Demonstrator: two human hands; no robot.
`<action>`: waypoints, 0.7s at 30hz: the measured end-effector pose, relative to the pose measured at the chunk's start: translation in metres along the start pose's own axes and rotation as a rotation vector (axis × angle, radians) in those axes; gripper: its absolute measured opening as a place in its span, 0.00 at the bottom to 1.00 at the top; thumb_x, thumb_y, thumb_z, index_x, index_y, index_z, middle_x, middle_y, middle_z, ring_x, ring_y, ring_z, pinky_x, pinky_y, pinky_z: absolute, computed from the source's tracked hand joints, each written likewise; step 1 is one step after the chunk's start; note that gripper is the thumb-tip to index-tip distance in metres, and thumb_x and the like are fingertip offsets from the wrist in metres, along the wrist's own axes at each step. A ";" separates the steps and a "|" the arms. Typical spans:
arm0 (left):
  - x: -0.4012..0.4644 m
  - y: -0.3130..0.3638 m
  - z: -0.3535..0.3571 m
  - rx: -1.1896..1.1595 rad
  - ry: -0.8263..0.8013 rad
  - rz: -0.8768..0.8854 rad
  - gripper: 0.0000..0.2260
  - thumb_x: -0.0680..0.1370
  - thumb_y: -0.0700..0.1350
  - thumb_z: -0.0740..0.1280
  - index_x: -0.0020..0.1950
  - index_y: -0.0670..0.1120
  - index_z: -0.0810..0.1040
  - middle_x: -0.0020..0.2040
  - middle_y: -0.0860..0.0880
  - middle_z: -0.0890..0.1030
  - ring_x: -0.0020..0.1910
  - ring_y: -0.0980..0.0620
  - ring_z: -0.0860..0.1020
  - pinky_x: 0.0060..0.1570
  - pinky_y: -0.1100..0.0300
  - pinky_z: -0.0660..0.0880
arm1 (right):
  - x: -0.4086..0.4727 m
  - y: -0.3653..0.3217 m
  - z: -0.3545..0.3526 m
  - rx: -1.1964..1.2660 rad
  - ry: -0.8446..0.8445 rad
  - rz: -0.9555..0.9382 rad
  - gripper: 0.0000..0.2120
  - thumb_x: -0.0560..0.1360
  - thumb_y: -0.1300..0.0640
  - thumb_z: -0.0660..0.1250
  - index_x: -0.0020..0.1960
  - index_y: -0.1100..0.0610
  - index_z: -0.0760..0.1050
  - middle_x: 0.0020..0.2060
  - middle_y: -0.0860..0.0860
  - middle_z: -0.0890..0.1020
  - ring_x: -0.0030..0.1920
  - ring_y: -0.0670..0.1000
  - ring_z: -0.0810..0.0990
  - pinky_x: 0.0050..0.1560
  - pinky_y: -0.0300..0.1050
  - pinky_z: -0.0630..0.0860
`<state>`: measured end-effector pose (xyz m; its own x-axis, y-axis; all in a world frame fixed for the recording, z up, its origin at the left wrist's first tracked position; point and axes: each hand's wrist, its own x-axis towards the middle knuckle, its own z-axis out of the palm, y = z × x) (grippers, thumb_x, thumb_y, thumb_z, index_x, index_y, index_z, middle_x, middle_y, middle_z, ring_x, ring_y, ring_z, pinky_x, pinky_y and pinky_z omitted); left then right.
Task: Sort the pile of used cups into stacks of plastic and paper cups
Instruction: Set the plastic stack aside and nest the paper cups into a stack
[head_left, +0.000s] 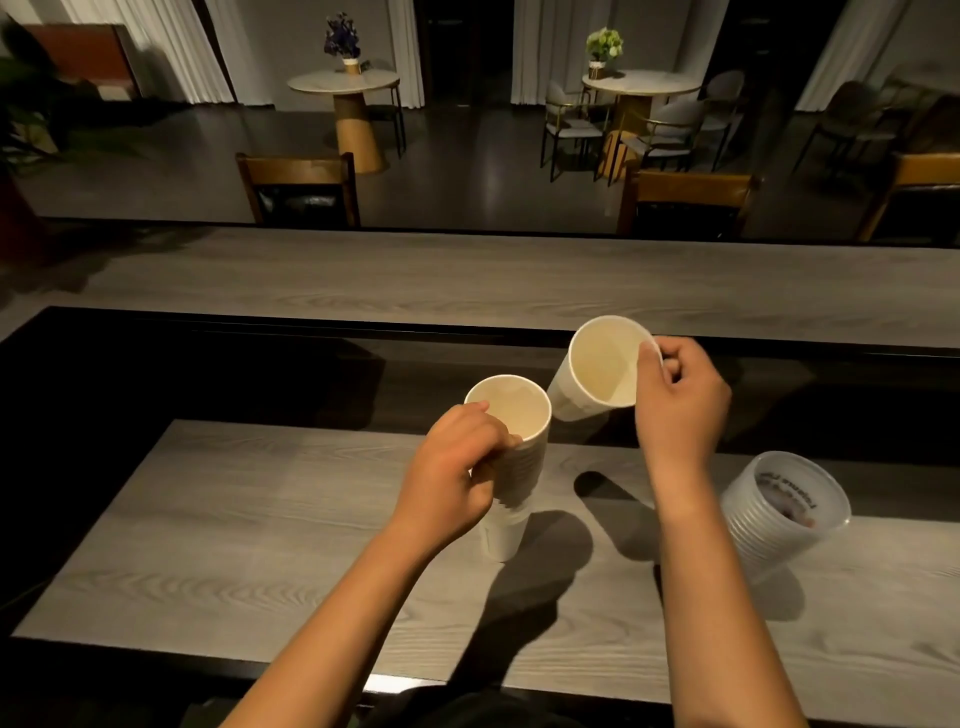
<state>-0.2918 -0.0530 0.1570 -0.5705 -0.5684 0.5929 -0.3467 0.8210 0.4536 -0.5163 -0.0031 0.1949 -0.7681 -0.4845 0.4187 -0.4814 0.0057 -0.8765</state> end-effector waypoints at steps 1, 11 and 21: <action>-0.001 0.000 0.001 -0.003 0.008 -0.007 0.12 0.68 0.30 0.71 0.48 0.42 0.83 0.48 0.48 0.82 0.57 0.49 0.77 0.71 0.65 0.65 | 0.001 -0.009 -0.004 0.032 0.028 -0.028 0.07 0.81 0.55 0.65 0.50 0.56 0.81 0.35 0.40 0.78 0.37 0.35 0.78 0.34 0.26 0.70; -0.004 -0.007 0.008 -0.138 0.136 -0.005 0.09 0.71 0.35 0.76 0.49 0.43 0.82 0.60 0.47 0.75 0.61 0.54 0.75 0.58 0.61 0.77 | -0.002 -0.096 -0.040 0.316 0.164 -0.147 0.05 0.81 0.54 0.66 0.50 0.49 0.80 0.38 0.31 0.82 0.42 0.37 0.82 0.35 0.33 0.76; -0.018 -0.011 0.011 -0.352 0.165 -0.314 0.41 0.67 0.50 0.81 0.74 0.54 0.63 0.73 0.50 0.60 0.73 0.53 0.65 0.71 0.62 0.67 | -0.017 -0.127 -0.028 -0.081 -0.237 -0.136 0.09 0.80 0.52 0.65 0.47 0.41 0.82 0.39 0.36 0.84 0.40 0.39 0.80 0.34 0.32 0.73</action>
<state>-0.2862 -0.0513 0.1344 -0.3437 -0.8095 0.4760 -0.1946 0.5573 0.8072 -0.4539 0.0288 0.3053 -0.5786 -0.6767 0.4552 -0.6126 -0.0080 -0.7904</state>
